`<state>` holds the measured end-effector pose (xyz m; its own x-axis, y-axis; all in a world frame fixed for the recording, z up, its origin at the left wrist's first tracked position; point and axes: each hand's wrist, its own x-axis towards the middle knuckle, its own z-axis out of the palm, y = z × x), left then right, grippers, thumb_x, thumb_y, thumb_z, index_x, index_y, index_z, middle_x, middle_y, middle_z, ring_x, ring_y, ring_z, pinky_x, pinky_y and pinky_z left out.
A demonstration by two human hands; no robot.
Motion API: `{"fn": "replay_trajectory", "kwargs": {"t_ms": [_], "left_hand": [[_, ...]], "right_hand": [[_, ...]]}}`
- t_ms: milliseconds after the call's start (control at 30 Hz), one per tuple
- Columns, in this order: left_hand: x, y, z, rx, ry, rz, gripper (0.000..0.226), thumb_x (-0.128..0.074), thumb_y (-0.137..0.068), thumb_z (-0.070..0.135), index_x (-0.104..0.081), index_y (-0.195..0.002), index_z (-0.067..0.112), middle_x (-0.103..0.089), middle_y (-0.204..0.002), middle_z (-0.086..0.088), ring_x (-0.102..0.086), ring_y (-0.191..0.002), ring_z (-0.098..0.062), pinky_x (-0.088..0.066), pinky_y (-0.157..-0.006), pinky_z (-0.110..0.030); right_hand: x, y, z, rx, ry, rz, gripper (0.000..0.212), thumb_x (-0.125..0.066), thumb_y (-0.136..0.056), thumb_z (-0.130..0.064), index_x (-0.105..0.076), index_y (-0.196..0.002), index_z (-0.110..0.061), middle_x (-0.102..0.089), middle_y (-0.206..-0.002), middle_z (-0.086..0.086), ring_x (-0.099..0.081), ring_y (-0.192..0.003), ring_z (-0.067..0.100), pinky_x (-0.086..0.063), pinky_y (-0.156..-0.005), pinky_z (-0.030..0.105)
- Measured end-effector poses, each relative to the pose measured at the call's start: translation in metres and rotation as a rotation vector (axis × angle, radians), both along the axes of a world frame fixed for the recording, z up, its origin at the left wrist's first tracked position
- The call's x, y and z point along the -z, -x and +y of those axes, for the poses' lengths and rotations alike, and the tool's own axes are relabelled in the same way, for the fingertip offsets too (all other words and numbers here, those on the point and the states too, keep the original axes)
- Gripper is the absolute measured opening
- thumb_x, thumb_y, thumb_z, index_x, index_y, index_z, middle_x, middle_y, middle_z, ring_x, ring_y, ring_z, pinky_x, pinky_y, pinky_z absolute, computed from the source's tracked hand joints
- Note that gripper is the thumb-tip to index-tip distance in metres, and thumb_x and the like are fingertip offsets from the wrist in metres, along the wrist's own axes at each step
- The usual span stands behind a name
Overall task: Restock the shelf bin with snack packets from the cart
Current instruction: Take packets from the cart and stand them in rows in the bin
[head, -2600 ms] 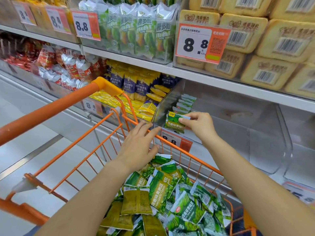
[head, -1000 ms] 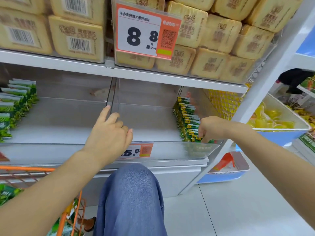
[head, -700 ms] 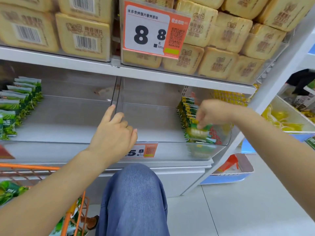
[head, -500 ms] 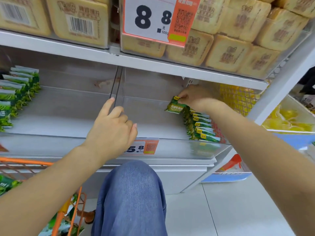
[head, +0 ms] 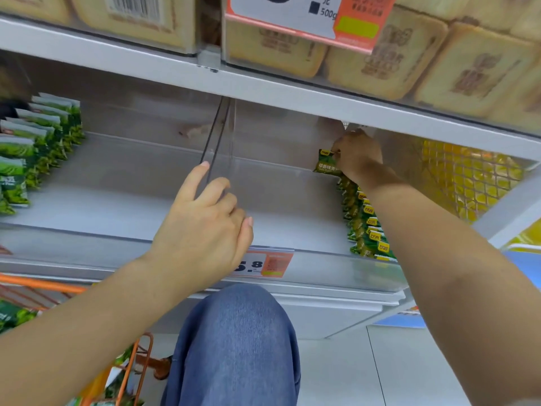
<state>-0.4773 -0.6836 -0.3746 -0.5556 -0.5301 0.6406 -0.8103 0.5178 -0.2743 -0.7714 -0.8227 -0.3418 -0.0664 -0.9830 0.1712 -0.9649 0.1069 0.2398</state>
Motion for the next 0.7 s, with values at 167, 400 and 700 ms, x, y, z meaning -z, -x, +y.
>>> {"fn": "replay_trajectory", "kwargs": {"t_ms": [167,400,700], "left_hand": [[-0.001,0.0,0.002,0.0,-0.013,0.015,0.05,-0.032,-0.096,0.023,-0.071,-0.07,0.006,-0.063,-0.07,-0.009,-0.06,-0.096,-0.033,-0.026,-0.111,-0.052],[-0.001,0.0,0.002,0.011,-0.016,0.024,0.049,-0.033,-0.095,0.023,-0.071,-0.069,0.006,-0.063,-0.069,-0.009,-0.06,-0.096,-0.033,-0.025,-0.111,-0.052],[-0.015,-0.011,0.008,0.143,-0.21,-0.015,0.041,-0.039,-0.093,0.032,-0.074,-0.082,0.011,-0.068,-0.083,-0.009,-0.06,-0.106,-0.032,-0.022,-0.112,-0.051]], "right_hand": [[0.011,0.001,0.007,0.037,0.151,0.018,0.027,-0.051,-0.087,0.005,-0.059,-0.111,-0.002,-0.063,-0.106,0.019,-0.06,-0.1,0.036,-0.044,-0.068,0.036],[0.018,-0.002,0.017,0.073,0.206,-0.175,0.023,-0.049,-0.092,-0.011,-0.057,-0.114,-0.008,-0.065,-0.105,0.016,-0.059,-0.099,0.035,-0.044,-0.08,0.037],[-0.019,-0.106,0.103,-0.324,0.331,-0.513,0.025,-0.05,-0.088,-0.037,-0.069,-0.093,-0.022,-0.072,-0.08,0.002,-0.067,-0.077,0.028,-0.053,-0.069,0.035]]}}
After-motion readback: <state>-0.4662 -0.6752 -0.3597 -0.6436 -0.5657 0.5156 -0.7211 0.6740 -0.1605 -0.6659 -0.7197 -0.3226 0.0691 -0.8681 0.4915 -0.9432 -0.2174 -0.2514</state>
